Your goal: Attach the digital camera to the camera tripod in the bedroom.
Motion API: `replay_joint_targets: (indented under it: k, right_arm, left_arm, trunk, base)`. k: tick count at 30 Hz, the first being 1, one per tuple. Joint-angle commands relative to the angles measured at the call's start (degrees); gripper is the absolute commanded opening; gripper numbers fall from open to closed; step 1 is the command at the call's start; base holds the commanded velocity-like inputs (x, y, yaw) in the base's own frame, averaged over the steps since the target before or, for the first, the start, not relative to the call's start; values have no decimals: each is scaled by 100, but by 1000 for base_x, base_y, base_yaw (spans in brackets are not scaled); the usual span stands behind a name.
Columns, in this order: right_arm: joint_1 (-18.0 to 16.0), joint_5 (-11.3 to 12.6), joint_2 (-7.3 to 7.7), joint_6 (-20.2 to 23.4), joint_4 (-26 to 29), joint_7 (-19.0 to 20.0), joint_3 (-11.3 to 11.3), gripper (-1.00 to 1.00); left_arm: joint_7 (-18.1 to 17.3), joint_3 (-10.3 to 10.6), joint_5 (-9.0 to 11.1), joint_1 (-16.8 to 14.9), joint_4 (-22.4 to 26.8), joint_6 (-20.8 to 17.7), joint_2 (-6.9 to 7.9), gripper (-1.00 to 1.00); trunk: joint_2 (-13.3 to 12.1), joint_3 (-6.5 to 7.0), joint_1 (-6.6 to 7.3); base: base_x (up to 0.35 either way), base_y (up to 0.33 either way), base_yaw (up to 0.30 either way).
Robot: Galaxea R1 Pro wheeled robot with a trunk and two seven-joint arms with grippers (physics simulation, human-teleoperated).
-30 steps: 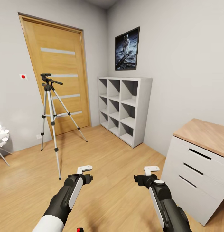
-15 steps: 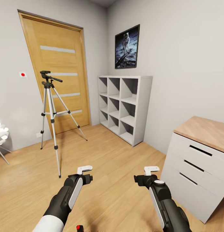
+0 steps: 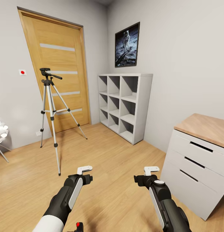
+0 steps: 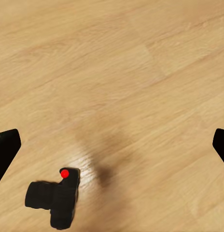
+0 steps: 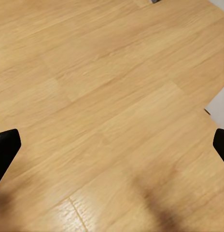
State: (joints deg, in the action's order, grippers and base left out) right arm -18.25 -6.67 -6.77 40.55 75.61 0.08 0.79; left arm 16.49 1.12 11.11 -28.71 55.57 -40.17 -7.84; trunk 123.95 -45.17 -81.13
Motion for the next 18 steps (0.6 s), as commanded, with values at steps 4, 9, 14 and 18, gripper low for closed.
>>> replay_joint_targets:
  k: [4,9,14,18]
  right_arm:
    - [-3,-44,0,32,6,1,7,100]
    - [-5,-45,0,32,6,0,8,100]
    - [-4,-45,0,32,6,0,9,100]
    - [-8,-45,0,29,6,0,9,100]
  left_arm:
    - [55,15,54,-3,2,-17,2,100]
    - [61,15,48,-3,-5,-17,2,100]
    - [86,6,40,-3,-15,-17,13,100]
    - [132,6,35,-3,-31,-20,31,100]
  trunk:
    - [165,-78,-88]
    - [365,-168,-197]
    - [566,-258,-307]
    - [726,-330,-395]
  base:
    - [0,0,0]
    - [0,0,0]
    - [0,0,0]
    - [0,0,0]
